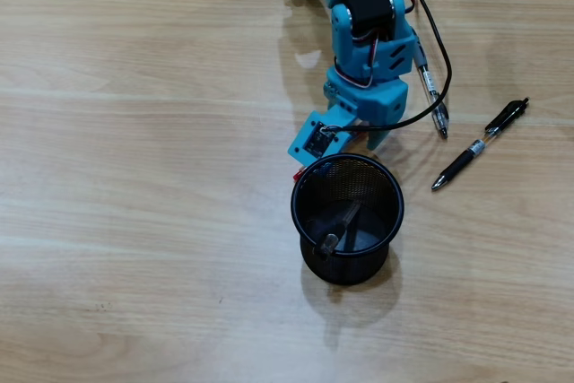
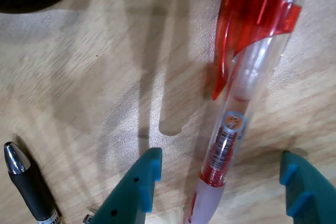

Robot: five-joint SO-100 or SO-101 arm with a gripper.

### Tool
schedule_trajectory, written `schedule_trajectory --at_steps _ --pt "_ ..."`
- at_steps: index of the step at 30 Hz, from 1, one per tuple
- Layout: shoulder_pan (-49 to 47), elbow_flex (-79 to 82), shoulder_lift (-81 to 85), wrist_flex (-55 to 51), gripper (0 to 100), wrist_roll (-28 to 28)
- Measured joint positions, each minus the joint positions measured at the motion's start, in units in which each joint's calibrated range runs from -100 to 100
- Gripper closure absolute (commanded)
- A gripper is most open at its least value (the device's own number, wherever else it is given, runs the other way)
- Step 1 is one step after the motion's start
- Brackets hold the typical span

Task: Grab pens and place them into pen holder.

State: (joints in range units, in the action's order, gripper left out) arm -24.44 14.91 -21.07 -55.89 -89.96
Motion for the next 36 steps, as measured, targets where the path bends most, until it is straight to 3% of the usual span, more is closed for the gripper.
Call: schedule_trajectory --at_steps 5,11,24,36 --pt "0.0 0.0 0.0 0.0 78 -0.1" --pt "0.4 0.0 0.0 0.1 98 -0.1" --pt "0.4 0.7 -0.1 1.1 98 -0.2" --pt "7.5 3.0 10.0 -25.1 98 2.0"
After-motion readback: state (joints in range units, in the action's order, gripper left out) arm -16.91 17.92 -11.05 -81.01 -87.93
